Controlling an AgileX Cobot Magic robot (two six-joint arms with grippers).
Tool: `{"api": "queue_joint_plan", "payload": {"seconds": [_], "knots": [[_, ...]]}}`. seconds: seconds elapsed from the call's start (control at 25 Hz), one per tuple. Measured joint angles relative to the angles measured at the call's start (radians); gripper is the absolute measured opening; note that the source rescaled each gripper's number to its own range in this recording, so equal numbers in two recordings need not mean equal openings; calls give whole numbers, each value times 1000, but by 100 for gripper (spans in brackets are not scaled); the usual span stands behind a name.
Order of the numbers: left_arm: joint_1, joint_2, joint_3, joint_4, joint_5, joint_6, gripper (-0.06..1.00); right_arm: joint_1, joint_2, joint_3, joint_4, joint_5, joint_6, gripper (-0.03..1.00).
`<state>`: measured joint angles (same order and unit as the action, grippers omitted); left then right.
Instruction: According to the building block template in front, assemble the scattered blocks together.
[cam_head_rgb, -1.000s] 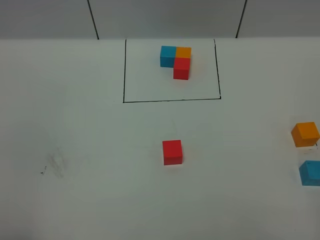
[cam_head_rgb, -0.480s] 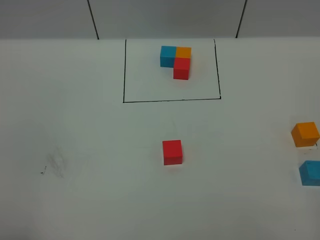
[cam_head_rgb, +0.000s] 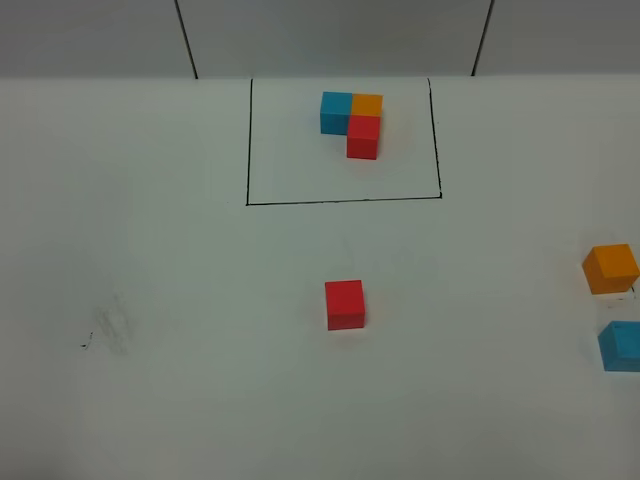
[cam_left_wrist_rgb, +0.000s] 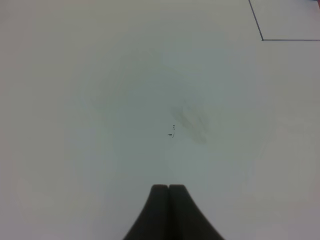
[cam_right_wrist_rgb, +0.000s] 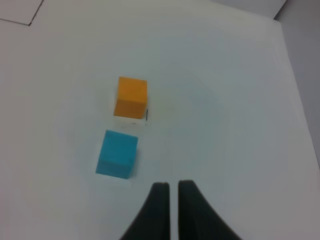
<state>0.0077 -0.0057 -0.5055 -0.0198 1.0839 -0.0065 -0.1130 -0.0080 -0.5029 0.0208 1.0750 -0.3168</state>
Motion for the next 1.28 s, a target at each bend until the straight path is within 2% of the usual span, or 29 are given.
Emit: {"api": "queue_joint_plan", "payload": {"seconds": [0.96,1.04,1.12,1.2,1.28], "knots": [[0,0,0,0,-1,0,0,0,0,0,-2,0,9,3],[0,0,0,0,-1,0,0,0,0,0,-2,0,11,9],[0,0,0,0,-1,0,0,0,0,0,-3,0,11,19],[0,0,0,0,-1,0,0,0,0,0,-3,0,11,35],[0,0,0,0,-1,0,0,0,0,0,-3,0,11,56]]}}
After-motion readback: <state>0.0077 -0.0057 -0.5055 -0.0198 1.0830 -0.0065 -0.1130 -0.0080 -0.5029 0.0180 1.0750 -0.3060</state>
